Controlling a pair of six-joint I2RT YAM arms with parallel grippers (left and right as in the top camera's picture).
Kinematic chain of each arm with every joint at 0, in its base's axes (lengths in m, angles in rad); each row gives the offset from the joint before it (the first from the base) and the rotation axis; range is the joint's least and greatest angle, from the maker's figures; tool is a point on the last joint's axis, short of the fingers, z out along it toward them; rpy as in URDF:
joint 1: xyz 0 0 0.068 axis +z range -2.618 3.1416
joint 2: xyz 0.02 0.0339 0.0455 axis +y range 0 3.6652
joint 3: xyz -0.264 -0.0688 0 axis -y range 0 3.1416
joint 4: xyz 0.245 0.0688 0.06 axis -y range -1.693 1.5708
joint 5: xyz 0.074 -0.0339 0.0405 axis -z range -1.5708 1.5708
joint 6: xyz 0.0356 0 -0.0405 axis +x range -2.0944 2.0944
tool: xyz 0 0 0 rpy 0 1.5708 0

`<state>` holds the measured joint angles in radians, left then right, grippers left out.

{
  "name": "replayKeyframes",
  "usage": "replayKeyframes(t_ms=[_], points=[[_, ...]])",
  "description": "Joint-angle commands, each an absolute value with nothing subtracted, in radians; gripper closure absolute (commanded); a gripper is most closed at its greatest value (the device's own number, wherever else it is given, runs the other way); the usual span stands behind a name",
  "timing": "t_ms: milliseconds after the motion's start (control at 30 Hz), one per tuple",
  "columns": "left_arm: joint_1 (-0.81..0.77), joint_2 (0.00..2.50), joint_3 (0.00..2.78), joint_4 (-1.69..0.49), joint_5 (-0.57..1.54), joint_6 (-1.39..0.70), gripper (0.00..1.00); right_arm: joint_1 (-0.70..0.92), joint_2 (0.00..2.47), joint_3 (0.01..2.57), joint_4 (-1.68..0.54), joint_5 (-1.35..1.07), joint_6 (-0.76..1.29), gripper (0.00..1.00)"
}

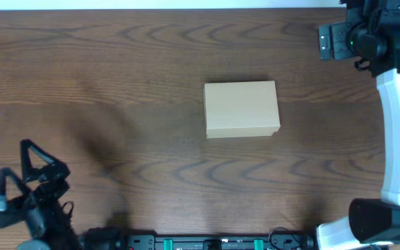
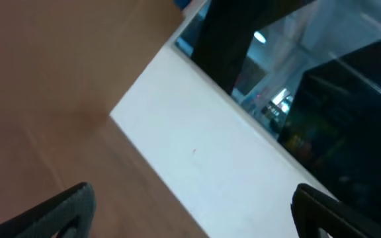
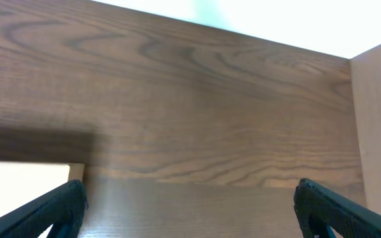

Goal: Pack container

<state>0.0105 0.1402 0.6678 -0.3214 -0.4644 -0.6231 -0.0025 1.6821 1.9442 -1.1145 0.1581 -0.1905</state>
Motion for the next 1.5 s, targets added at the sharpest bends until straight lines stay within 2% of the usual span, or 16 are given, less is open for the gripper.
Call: replayKeyframes(t_ms=[0,233,367,1100,1467], points=[[0.02,0.098,0.546,-0.196,-0.482,-0.682,0.05,-0.005,1.68,1.956,-1.115,0.168,-0.192,0.01],[0.02,0.088,0.306,0.005,-0.5,-0.76,0.05,-0.005,1.68,1.956,-1.115,0.168,-0.192,0.01],[0.02,0.049,0.221,0.005,-0.535,-0.832,0.05,-0.005,1.68,1.956,-1.115,0.168,-0.192,0.01],[0.024,0.003,0.006,-0.051,-0.546,-0.838,0.04,-0.005,1.68,1.956,-1.115,0.168,-0.192,0.01],[0.024,0.004,0.007,-0.049,-0.551,-0.785,0.05,-0.005,1.68,1.956,-1.115,0.168,-0.192,0.01]])
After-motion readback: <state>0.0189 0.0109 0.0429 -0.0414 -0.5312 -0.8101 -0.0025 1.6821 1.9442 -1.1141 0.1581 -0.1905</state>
